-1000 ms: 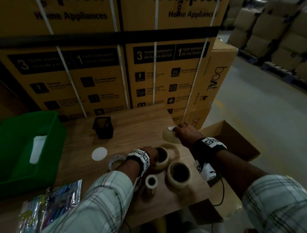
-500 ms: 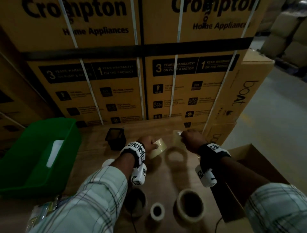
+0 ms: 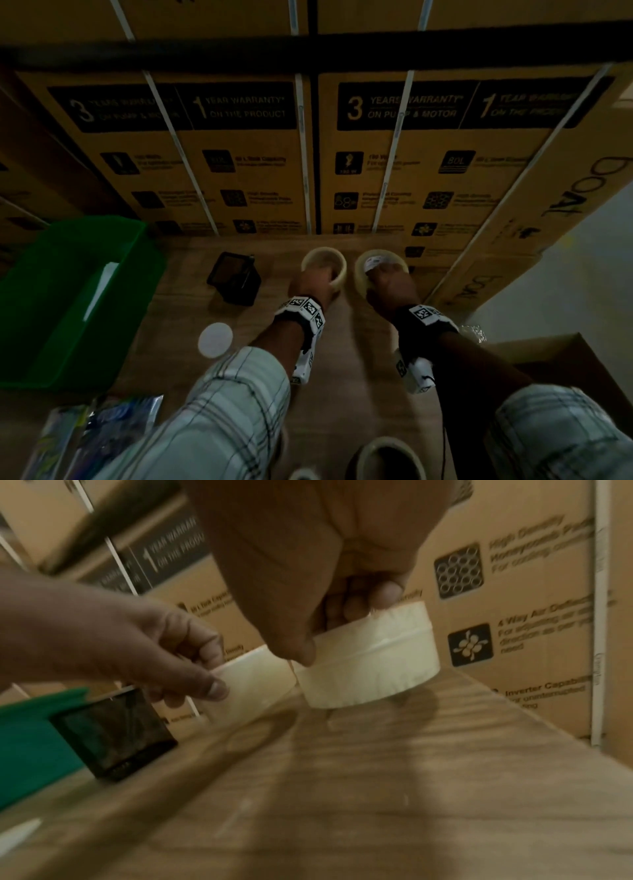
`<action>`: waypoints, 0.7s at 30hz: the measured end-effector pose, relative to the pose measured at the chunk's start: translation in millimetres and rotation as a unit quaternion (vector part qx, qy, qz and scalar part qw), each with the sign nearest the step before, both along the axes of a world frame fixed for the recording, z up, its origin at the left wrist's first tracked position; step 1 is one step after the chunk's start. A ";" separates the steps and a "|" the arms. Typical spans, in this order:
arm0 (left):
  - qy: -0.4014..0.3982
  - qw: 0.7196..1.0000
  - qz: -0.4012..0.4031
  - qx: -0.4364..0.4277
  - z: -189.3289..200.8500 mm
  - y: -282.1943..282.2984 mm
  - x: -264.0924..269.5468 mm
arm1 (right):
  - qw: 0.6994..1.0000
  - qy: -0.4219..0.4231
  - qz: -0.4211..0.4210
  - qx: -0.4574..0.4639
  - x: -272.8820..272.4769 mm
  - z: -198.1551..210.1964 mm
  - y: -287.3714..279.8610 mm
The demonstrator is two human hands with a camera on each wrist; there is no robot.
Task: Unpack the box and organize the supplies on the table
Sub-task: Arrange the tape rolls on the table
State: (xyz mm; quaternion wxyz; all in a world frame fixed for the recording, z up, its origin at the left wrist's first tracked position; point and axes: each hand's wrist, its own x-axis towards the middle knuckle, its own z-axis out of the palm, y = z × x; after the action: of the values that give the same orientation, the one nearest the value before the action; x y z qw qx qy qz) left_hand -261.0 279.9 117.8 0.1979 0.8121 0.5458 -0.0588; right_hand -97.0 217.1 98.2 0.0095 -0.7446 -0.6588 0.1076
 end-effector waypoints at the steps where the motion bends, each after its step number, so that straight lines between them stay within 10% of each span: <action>1: -0.001 1.000 0.007 -0.003 -3.7 2.5 1.6 | 1.000 0.004 0.000 -0.001 -0.8 -2.5 2.3; 21: -0.106 0.994 0.002 -0.033 4.2 -14.8 -25.7 | 0.999 0.023 0.033 -0.022 -0.7 0.8 -9.2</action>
State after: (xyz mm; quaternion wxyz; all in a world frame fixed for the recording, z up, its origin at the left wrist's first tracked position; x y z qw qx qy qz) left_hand -286.7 265.2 122.0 0.2815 0.8059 0.5208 0.0094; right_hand -97.7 207.9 99.0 0.0045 -0.7197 -0.6801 0.1397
